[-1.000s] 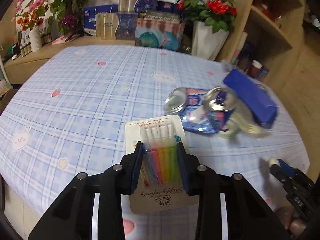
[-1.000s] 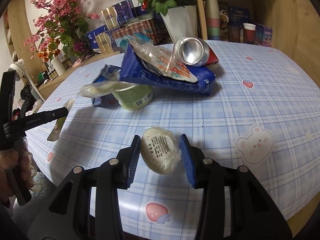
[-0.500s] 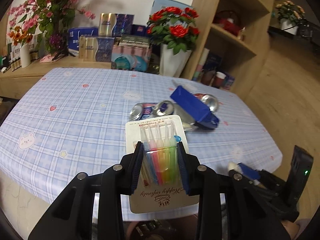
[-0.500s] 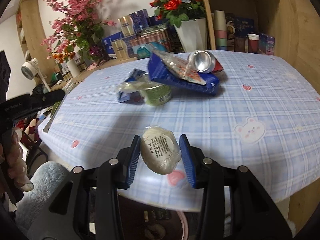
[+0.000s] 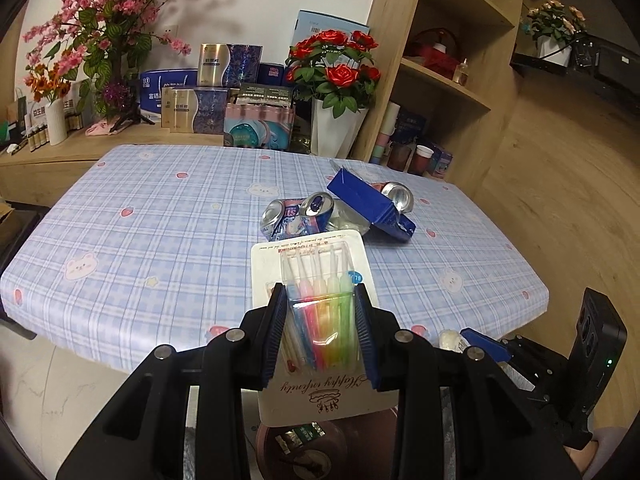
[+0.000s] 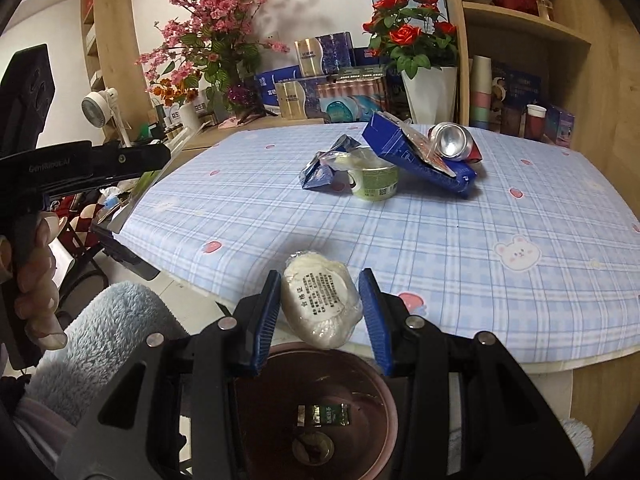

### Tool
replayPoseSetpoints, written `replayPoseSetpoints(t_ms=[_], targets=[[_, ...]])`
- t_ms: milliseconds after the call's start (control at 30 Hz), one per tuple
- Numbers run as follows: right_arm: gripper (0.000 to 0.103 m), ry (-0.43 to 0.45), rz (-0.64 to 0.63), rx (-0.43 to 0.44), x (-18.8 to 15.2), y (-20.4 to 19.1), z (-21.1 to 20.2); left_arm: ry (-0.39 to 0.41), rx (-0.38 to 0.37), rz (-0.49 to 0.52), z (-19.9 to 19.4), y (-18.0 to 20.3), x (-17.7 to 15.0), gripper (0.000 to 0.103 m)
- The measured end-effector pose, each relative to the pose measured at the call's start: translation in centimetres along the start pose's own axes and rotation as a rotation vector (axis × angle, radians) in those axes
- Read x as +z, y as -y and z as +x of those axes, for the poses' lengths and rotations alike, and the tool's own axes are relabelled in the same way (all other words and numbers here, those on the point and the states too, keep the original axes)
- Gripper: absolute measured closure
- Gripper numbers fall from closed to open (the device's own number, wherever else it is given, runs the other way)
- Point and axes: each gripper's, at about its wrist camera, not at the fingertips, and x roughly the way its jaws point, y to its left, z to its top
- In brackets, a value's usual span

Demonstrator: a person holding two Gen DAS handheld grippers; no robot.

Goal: Collect trash
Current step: 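Carry the wrapper and candle pack over the bin and open both tools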

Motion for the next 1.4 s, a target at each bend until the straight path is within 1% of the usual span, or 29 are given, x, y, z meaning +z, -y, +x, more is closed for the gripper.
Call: replayPoseSetpoints(t_ms=[267,367,400,433,467,533,600,700,733,833,1000,1100,1233,1400], targets=[[0.061,-0.005,-0.016,0.007,-1.2,-1.0,-1.4,0.002,-0.016,0.0,-1.8,0.7,-1.9,0.07],[0.059,0.004,-0.022,0.017,-1.3,-1.3,-1.8,0.003,-0.017,-0.001,-2.2,0.8,-2.5,0.07],[0.056,0.018,-0.024,0.02,-1.2,-1.5,-2.1,0.004,-0.016,-0.002,-2.3,0.8,-2.7,0.07],[0.048,0.027,-0.028,0.017,-1.1,-1.6,-2.3,0.005,-0.016,-0.005,-2.3,0.8,-2.8,0.07],[0.043,0.045,-0.034,0.007,-1.0,-1.7,-2.5,0.005,-0.017,-0.007,-2.4,0.8,-2.9,0.07],[0.03,0.07,-0.038,-0.017,-0.8,-1.8,-2.9,0.003,-0.018,-0.005,-2.3,0.9,-3.0,0.07],[0.024,0.095,-0.033,-0.035,-0.6,-1.5,-3.3,0.003,-0.02,0.001,-2.3,1.0,-3.2,0.07],[0.01,0.137,-0.013,-0.104,-0.5,-1.0,-3.7,-0.003,-0.024,0.01,-2.0,1.2,-3.6,0.07],[0.008,0.153,-0.007,-0.136,-0.5,-0.7,-3.9,-0.007,-0.03,0.01,-1.9,1.3,-3.7,0.07],[0.006,0.176,0.017,-0.211,-0.5,0.2,-4.0,-0.02,-0.044,0.012,-1.4,1.5,-4.4,0.07],[0.006,0.201,0.048,-0.305,-1.0,1.5,-4.1,-0.03,-0.062,0.032,-0.8,2.3,-5.7,0.07],[0.006,0.193,0.075,-0.346,-1.5,2.4,-4.0,-0.066,-0.08,0.048,0.0,3.0,-6.9,0.07],[0.006,0.183,0.116,-0.382,-2.0,3.5,-3.9,-0.102,-0.093,0.074,1.0,3.7,-8.0,0.069],[0.006,0.168,0.109,-0.377,-2.4,3.5,-3.6,-0.126,-0.097,0.096,1.8,4.2,-8.8,0.069]])
